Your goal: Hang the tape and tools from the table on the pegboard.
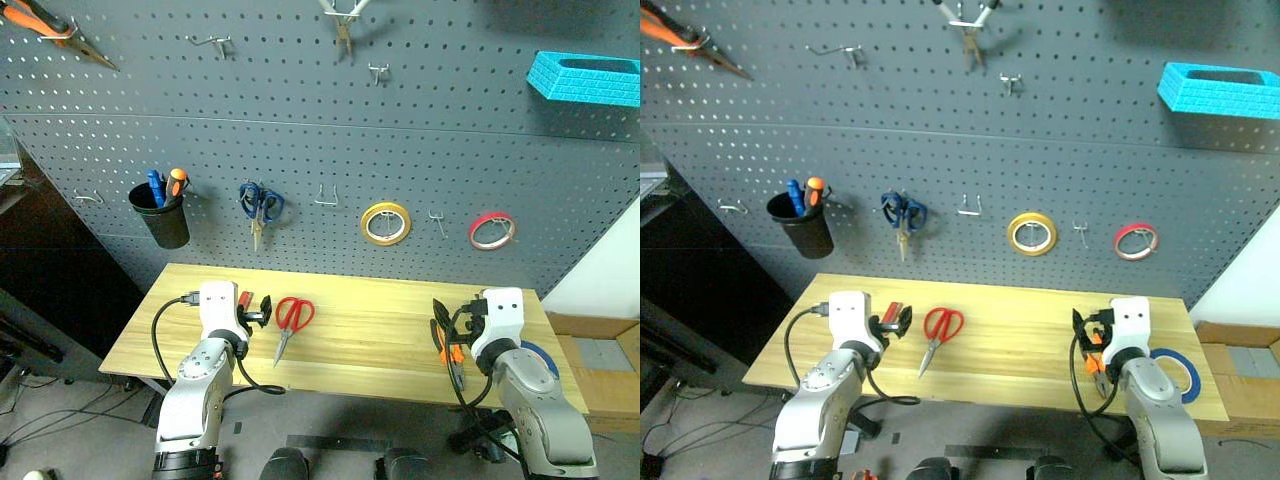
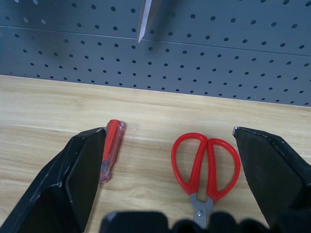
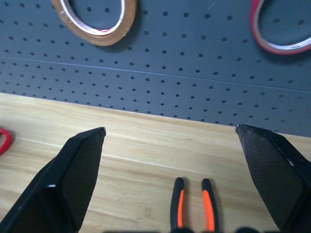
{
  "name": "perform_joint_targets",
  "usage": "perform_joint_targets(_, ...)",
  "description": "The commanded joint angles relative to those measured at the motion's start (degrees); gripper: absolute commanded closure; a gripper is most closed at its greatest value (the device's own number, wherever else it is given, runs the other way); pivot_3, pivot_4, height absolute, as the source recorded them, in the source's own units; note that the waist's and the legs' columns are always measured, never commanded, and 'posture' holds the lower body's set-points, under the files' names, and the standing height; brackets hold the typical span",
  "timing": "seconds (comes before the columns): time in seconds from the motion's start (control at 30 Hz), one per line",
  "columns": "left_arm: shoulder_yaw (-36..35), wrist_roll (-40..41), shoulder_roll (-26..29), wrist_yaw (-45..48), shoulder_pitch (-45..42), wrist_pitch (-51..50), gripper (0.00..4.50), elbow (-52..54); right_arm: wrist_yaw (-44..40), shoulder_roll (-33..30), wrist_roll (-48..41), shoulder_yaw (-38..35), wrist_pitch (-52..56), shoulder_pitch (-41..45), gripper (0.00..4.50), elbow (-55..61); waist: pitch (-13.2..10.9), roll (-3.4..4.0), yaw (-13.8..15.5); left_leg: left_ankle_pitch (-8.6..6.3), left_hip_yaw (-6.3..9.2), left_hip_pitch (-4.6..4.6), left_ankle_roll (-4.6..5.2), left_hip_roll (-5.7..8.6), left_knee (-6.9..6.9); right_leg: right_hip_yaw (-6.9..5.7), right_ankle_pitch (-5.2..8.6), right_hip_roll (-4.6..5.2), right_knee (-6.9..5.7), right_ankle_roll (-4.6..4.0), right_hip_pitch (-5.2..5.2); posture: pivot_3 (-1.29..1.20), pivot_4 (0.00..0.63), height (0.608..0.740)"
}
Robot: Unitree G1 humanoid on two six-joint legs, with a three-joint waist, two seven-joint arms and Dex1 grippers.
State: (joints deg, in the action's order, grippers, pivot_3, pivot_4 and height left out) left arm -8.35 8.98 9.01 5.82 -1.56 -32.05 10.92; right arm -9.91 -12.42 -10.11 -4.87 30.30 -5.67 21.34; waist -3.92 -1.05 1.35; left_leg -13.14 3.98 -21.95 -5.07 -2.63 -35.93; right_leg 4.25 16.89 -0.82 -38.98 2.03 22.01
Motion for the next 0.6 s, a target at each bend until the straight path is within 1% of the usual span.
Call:
perform_joint_targets(0.03, -1.1, 1.9, -0.4, 0.3, -0.6, -0.8, 0.03, 3.2, -0.3, -0.2, 0.3, -0.3, -2.0, 0.6, 0.00, 0.2, 0.0, 0.00, 0.0, 0.00, 0.00, 0.00, 0.00, 0.00, 0.00, 0.00, 0.00, 0.00, 0.00, 0.00, 0.00, 0.15, 0.016, 0.740)
perform_joint_targets(0.57, -0.9, 3.0, -0.6, 0.4, -0.7, -0.5, 0.03, 3.4, -0.3, -1.5, 1.6, -1.0, -3.4, -1.0, 0.00, -1.7, 0.0, 0.00, 0.0, 0.00, 0.00, 0.01, 0.01, 0.00, 0.00, 0.00, 0.00, 0.00, 0.00, 0.00, -0.01, 0.14, 0.030, 0.740)
perform_joint_targets(0.6, -0.5, 2.8, -0.4, 0.7, -0.8, -0.4, 0.03, 3.3, -0.4, -1.8, 1.7, -1.3, -3.0, -1.1, 0.00, -1.8, 0.0, 0.00, 0.0, 0.00, 0.00, 0.01, 0.01, 0.00, 0.00, 0.00, 0.00, 0.00, 0.00, -0.01, -0.01, 0.14, 0.041, 0.740)
